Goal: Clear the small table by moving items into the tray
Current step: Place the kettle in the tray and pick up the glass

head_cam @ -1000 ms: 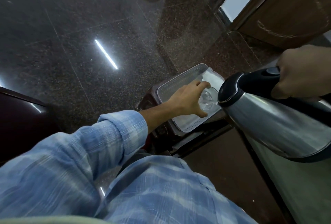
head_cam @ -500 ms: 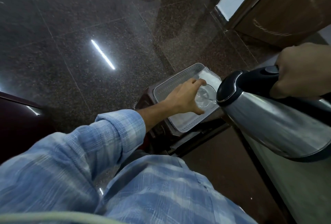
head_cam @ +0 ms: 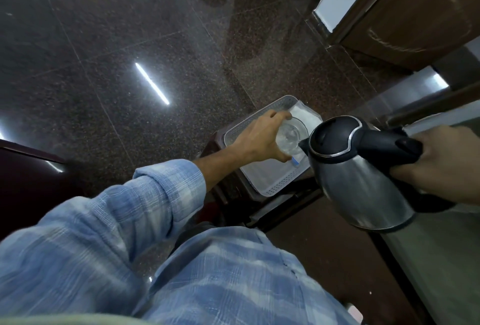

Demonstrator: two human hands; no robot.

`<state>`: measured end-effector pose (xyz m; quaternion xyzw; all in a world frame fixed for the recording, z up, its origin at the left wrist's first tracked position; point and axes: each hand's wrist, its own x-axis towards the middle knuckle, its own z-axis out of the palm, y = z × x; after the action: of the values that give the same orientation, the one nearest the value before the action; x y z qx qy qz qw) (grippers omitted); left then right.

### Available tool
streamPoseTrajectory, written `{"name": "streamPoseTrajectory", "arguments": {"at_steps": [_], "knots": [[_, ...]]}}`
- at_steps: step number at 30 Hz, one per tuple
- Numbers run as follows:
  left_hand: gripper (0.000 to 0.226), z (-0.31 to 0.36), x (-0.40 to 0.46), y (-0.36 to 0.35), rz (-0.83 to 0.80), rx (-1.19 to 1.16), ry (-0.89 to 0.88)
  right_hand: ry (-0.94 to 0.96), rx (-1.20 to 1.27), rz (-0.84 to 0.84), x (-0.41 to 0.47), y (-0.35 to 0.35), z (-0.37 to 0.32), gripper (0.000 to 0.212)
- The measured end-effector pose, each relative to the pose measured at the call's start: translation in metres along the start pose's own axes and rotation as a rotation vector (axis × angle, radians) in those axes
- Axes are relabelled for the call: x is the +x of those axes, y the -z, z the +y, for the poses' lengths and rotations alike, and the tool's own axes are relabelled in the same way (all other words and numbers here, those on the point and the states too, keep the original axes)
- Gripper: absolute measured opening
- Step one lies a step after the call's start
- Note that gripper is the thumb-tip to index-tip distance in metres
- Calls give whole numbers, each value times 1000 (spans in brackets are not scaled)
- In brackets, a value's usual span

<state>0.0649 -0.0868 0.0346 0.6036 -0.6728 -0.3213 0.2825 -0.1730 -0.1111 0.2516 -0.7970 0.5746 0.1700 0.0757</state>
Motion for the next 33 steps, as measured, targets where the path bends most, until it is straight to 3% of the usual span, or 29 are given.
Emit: {"name": "streamPoseTrajectory", "arguments": {"at_steps": [5, 14, 24, 28, 33], "knots": [[100, -6, 0, 6, 27, -21, 26, -74, 209, 23, -18, -31, 3, 14], [103, -21, -6, 16, 42, -11, 115, -92, 523, 172, -25, -86, 9, 18], [97, -43, -31, 35, 82, -9, 165, -130, 995, 312, 34, -176, -7, 14], [93, -45, -42, 46, 79, 17, 195, -128, 1017, 319, 79, -213, -27, 24], [96, -44, -52, 61, 117, 74, 208, -156, 1047, 293, 122, -261, -44, 16]]}}
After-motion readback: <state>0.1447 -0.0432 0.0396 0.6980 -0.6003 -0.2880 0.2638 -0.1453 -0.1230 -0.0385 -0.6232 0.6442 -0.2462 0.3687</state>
